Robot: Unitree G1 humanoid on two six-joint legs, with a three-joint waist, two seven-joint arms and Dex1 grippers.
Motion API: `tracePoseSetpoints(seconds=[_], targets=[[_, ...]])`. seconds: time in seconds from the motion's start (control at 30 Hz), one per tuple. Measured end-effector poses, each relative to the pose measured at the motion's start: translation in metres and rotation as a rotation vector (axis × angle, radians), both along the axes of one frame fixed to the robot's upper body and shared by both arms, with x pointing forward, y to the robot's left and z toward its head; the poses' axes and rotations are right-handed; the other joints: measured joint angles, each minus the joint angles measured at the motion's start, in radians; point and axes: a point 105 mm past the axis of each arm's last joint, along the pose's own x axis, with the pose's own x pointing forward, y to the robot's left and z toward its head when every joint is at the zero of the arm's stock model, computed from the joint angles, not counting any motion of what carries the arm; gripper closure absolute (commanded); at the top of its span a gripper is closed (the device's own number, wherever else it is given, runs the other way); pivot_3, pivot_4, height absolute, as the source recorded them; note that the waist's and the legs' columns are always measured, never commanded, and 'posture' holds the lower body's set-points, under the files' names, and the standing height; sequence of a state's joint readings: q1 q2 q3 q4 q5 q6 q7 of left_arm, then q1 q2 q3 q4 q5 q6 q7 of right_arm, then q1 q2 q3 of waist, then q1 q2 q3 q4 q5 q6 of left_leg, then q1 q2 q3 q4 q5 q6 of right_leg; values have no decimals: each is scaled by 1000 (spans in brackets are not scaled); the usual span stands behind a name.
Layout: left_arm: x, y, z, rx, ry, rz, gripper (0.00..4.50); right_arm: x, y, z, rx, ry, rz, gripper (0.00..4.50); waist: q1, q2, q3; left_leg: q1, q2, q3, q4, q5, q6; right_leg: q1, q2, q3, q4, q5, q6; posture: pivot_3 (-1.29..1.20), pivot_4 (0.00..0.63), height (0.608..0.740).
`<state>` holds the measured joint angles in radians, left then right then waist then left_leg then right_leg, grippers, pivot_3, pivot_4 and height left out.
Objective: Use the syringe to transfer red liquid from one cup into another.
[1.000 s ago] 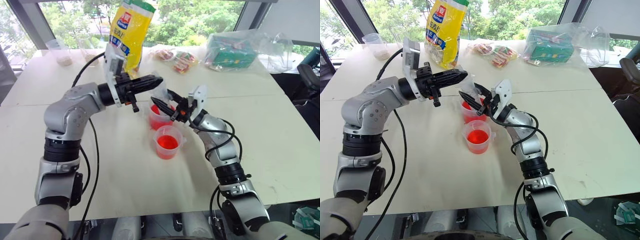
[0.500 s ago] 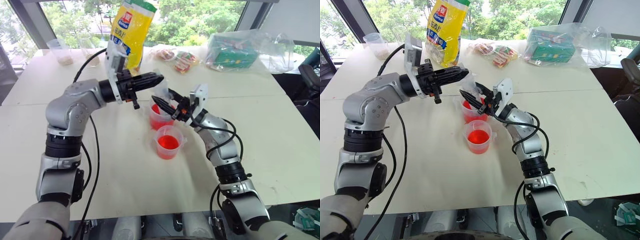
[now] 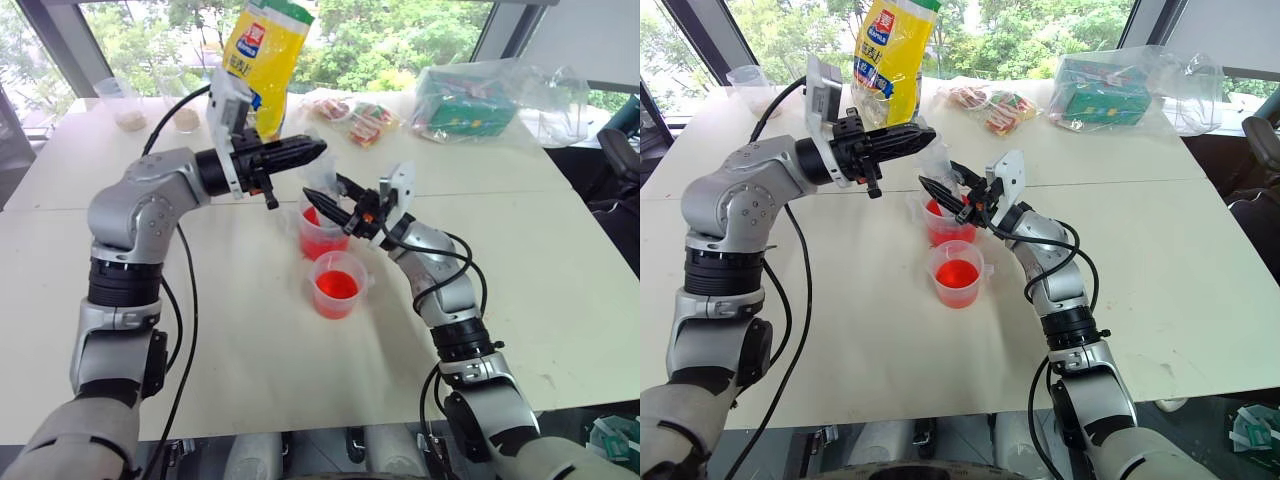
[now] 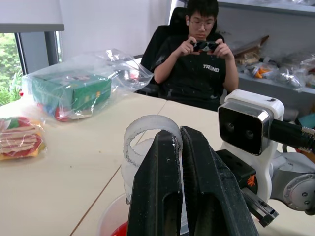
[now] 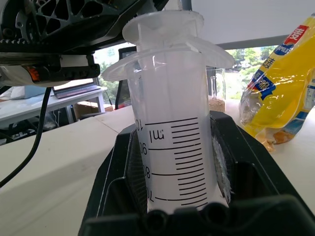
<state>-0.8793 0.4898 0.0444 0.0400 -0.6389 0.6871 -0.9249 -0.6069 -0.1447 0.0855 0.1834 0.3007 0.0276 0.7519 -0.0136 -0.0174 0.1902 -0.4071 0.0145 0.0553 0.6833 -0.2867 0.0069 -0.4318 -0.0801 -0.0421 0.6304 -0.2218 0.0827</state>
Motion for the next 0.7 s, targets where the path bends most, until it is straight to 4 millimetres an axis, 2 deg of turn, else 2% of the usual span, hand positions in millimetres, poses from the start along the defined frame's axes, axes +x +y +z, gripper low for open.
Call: tracePoseSetpoints(seconds=[0.7], targets=[[4,1,9,-1,-33,9,4456,1,-2,0,3,9,-6,3099,0,0,0,0,0,0,0,0,0,0,0,0,0,0,0,0,150,740]])
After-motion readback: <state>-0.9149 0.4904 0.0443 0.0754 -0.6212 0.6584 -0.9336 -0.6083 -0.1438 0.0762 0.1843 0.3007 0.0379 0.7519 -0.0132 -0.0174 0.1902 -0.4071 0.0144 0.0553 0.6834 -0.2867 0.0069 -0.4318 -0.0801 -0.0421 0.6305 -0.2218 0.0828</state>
